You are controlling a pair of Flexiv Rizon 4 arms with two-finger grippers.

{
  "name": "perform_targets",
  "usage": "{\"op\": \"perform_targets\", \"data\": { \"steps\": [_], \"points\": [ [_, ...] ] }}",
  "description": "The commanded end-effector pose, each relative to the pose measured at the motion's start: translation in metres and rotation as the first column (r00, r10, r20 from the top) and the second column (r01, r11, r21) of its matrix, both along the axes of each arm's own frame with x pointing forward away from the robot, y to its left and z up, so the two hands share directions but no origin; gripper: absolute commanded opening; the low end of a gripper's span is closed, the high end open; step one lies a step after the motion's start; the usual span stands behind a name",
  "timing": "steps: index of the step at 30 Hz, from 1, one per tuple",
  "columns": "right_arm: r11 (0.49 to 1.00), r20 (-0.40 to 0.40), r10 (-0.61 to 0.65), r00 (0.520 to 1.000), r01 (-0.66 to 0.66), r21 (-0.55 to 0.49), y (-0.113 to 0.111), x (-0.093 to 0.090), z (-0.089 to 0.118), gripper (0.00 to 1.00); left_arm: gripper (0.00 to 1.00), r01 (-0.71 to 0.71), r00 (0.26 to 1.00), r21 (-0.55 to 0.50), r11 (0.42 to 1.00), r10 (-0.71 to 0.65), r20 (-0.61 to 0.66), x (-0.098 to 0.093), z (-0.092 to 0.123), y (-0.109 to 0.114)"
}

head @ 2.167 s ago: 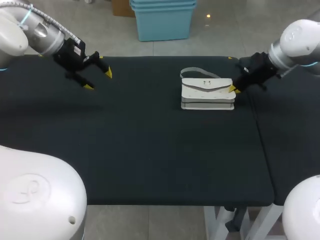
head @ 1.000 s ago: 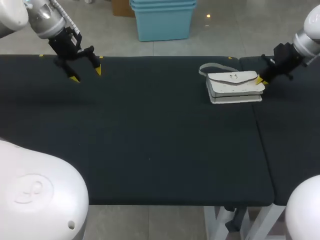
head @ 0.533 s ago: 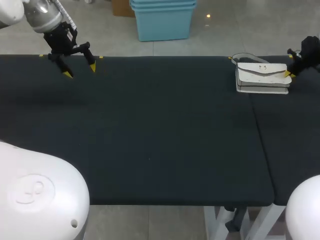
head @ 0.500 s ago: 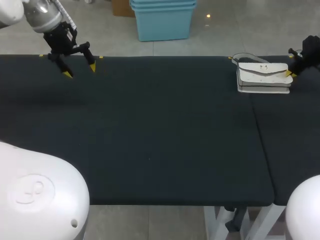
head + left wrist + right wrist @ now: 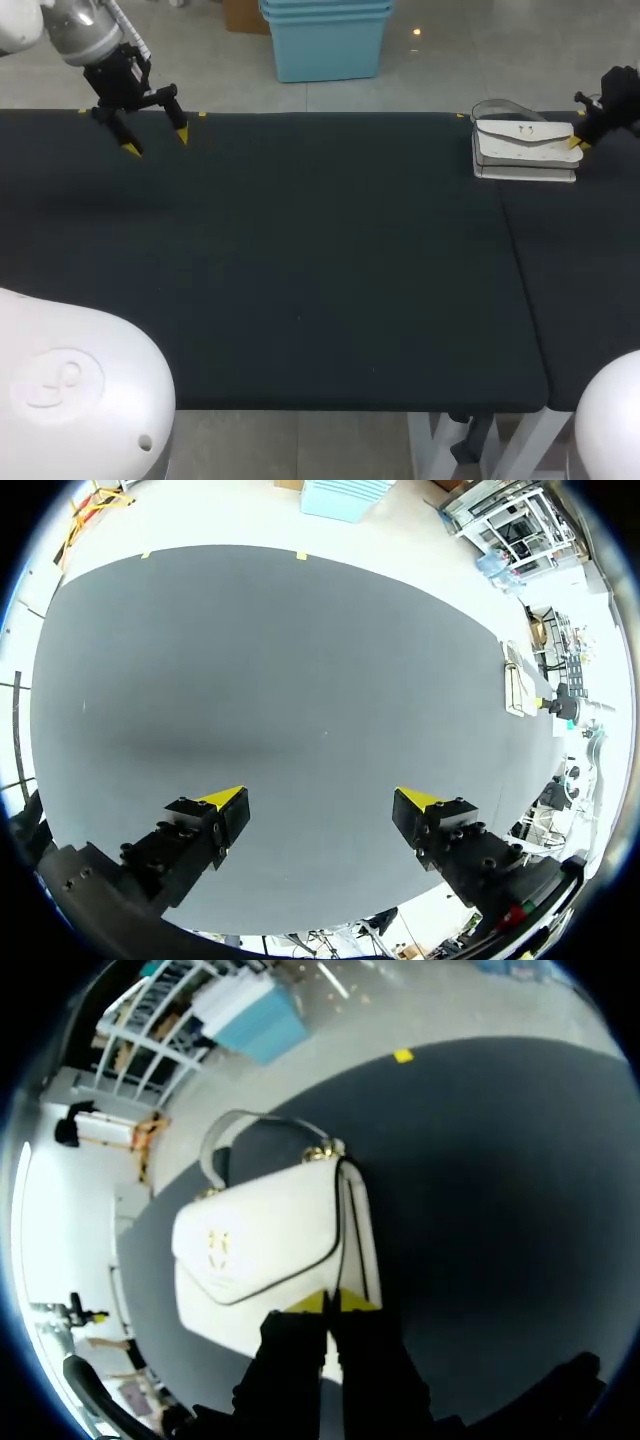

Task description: Pick up the bag, open it, inspect its contents, close it, and place it on the opposite side

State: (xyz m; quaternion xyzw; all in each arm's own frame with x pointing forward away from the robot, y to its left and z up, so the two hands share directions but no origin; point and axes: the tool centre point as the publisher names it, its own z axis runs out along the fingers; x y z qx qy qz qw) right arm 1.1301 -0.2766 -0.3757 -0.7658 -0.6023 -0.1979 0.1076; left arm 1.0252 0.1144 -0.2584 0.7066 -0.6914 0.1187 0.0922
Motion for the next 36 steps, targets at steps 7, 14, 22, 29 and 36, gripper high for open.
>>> {"op": "perform_targets", "data": {
  "steps": [7, 14, 22, 29, 36],
  "points": [
    [0.997, 0.029, -0.017, 0.999, 0.019, -0.078, -0.010, 0.003, 0.023, 1.00, 1.00, 0.001, 1.000, 0.007, 1.000, -0.001, 0.006, 0.000, 0.003, 0.001],
    [0.981, 0.130, -0.020, 0.991, 0.044, -0.189, -0.015, -0.010, 0.058, 1.00, 1.00, 0.008, 1.000, 0.014, 1.000, -0.009, 0.020, -0.002, 0.007, -0.001],
    [0.957, 0.197, 0.006, 0.980, 0.052, -0.285, -0.011, -0.029, 0.093, 1.00, 1.00, 0.006, 0.999, 0.065, 0.998, -0.009, 0.040, -0.007, 0.016, -0.003],
    [0.925, 0.189, 0.013, 0.982, 0.061, -0.375, -0.006, -0.048, 0.117, 1.00, 1.00, -0.014, 0.999, 0.103, 0.995, 0.010, 0.044, -0.012, 0.024, 0.001],
    [0.916, 0.183, 0.008, 0.983, 0.066, -0.395, -0.001, -0.069, 0.133, 1.00, 1.00, -0.037, 0.998, 0.115, 0.993, 0.031, 0.050, -0.011, 0.027, 0.005]
  ]
}}
